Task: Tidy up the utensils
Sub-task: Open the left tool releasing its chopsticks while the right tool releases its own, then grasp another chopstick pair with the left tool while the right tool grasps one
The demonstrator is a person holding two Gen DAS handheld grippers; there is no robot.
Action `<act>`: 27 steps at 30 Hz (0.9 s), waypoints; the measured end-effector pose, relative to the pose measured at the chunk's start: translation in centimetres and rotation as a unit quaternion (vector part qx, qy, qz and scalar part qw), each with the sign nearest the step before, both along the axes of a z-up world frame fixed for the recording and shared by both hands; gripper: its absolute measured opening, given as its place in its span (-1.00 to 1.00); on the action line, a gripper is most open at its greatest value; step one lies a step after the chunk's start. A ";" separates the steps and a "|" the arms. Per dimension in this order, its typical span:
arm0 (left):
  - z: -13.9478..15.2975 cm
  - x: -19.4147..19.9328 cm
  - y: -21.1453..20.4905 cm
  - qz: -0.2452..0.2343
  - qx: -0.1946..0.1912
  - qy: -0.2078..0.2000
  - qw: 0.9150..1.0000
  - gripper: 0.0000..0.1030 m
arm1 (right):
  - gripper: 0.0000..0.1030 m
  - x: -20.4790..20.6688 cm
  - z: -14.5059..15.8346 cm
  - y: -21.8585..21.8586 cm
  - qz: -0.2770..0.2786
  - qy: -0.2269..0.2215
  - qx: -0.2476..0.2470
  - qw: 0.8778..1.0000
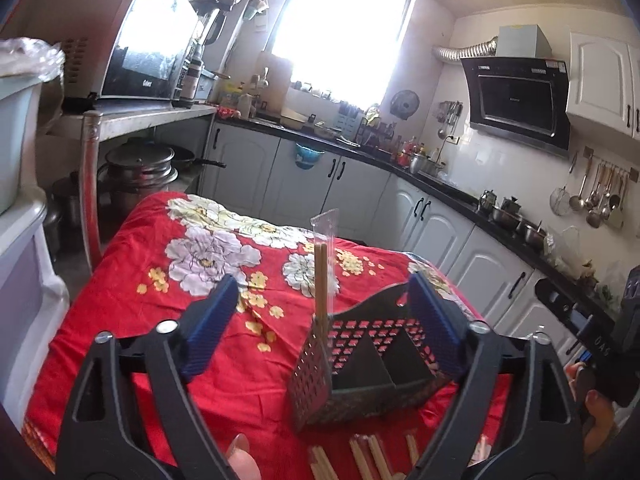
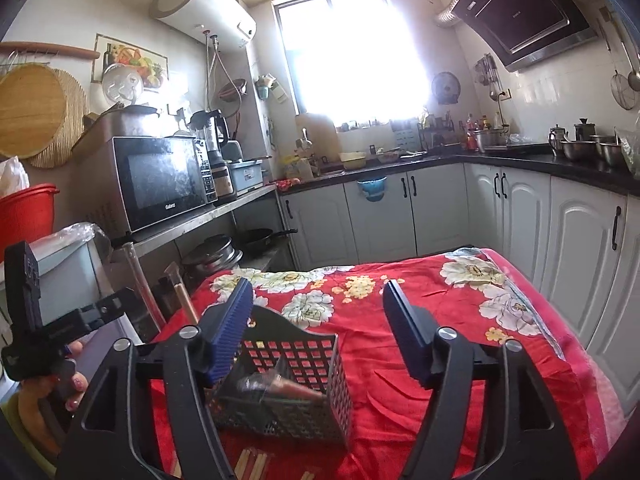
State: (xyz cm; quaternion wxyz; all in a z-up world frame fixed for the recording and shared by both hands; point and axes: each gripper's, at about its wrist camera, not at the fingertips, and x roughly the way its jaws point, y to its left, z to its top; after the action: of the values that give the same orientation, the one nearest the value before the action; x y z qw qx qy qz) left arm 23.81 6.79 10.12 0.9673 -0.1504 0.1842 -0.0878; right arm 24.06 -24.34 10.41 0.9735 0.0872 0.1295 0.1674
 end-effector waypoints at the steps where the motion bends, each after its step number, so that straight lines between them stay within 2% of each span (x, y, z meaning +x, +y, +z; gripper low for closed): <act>1: 0.0 -0.3 0.1 0.000 -0.003 -0.001 1.000 0.68 | 0.33 -0.4 -0.1 0.0 0.001 0.001 -0.001 1.000; 4: 0.0 -1.5 0.4 0.000 -0.008 0.003 1.000 0.78 | 0.39 -1.4 -0.3 0.2 0.006 0.004 -0.008 1.000; 16: -1.5 -4.9 1.4 0.013 -0.021 0.037 0.999 0.79 | 0.49 -5.4 -2.0 1.3 0.022 0.024 -0.035 0.999; 27: -4.0 -6.4 1.2 0.005 -0.014 0.096 0.995 0.79 | 0.52 -6.8 -4.1 2.2 0.041 0.058 -0.057 0.996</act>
State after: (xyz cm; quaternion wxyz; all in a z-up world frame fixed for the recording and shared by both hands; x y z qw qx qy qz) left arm 17.44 8.03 6.07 0.9432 -0.1731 0.2746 -0.0703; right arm 17.23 -22.13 6.29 0.9602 0.0361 0.1980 0.1938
